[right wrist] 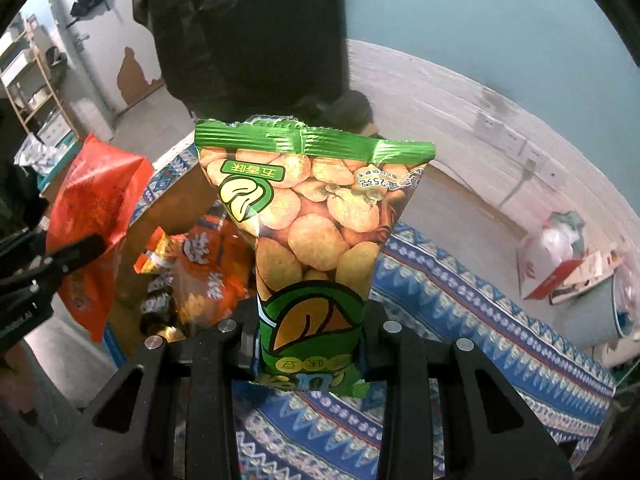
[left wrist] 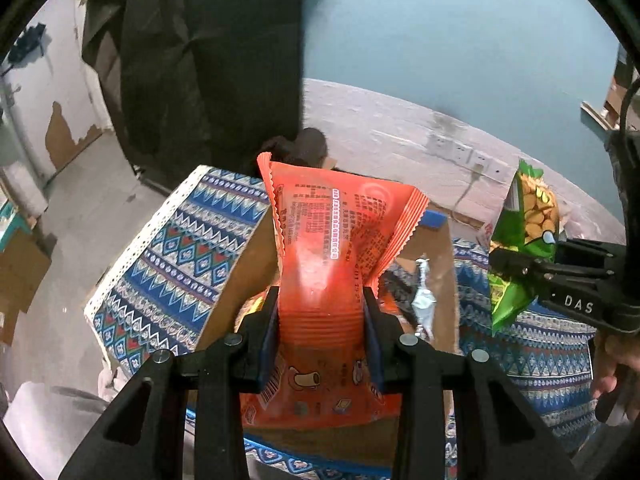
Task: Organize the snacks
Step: 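Lift and carry the red bag and green peanut bag over the box with both tools, then open left tool to drop red bag in box while right tool drops green bag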
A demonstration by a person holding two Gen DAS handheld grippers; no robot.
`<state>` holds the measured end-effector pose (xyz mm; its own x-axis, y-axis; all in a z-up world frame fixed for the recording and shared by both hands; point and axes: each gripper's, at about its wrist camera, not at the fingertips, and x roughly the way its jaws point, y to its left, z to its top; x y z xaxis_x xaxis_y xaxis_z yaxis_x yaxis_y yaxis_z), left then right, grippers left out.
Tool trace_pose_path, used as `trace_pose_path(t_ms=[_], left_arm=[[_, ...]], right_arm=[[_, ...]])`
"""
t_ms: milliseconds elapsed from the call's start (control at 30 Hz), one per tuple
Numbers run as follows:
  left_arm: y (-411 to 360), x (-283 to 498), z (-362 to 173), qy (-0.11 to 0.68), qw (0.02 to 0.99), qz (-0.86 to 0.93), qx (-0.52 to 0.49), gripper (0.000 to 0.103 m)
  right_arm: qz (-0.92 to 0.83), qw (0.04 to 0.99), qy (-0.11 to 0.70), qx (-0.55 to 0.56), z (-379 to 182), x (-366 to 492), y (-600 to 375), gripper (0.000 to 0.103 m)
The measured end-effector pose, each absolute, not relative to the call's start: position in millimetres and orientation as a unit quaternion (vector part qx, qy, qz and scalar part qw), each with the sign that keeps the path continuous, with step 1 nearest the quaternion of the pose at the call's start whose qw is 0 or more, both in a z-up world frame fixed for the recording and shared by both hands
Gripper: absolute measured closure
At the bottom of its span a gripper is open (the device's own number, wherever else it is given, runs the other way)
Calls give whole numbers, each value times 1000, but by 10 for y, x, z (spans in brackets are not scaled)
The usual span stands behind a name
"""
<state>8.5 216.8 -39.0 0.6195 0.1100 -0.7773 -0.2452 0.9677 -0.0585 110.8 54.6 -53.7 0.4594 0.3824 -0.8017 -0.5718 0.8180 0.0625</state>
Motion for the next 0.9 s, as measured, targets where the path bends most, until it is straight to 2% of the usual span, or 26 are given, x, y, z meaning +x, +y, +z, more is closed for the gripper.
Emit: trace_pose_path(t_ms=[467, 600, 733, 900], left_arm=[[2411, 129, -657, 457, 875, 137, -76, 63], [2432, 138, -682, 463, 871, 146, -71, 57], [2440, 122, -639, 457, 874, 151, -69, 41], [2420, 100, -569, 450, 877, 158, -53, 32]], right_arm=[[307, 830, 443, -144, -664, 1245, 1019, 72], [319, 822, 445, -155, -696, 1293, 1106, 72], [329, 813, 452, -158, -747, 1335, 1150, 72], [327, 805, 463, -173, -827, 1378, 1197, 71]])
